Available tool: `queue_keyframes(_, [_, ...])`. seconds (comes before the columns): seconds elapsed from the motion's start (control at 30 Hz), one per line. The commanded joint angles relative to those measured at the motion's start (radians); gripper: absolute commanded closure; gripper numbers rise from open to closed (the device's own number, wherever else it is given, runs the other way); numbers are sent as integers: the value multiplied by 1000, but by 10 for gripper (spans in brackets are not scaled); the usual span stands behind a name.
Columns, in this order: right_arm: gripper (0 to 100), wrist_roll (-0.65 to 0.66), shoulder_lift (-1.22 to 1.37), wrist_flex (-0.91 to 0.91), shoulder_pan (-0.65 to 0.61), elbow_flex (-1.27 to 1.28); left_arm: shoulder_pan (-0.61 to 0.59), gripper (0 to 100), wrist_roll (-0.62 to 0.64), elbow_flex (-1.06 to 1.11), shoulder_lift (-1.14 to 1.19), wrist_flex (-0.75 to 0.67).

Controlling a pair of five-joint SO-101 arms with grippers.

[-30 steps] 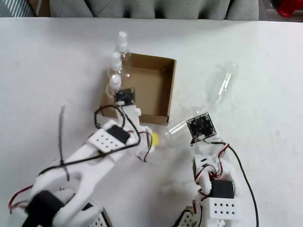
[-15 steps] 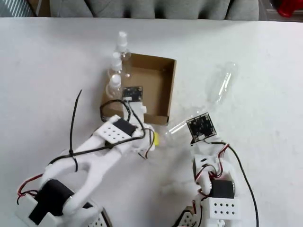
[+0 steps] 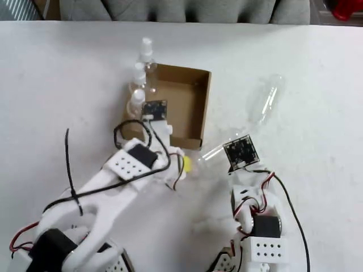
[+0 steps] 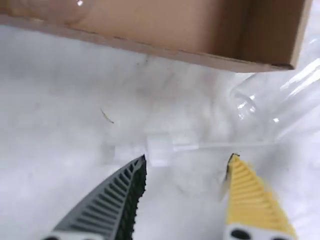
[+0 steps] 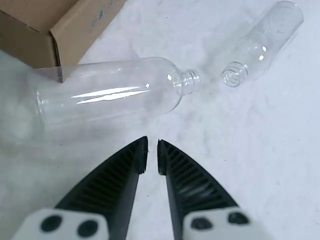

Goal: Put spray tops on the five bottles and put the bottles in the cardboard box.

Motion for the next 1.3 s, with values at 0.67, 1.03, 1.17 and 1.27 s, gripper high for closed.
queue_keyframes(0.67, [981, 12, -10, -16, -8, 11, -62, 755, 18, -69, 338, -114])
queue_keyframes(1.03, [981, 12, -10, -16, -8, 11, -147, 755, 35, -89, 338, -74])
queue_keyframes(1.17, [981, 12, -10, -16, -8, 11, -211, 753, 43, -140, 344, -20])
queue_keyframes(1.27, [981, 12, -10, -16, -8, 11, -257, 754, 49, -158, 343, -28])
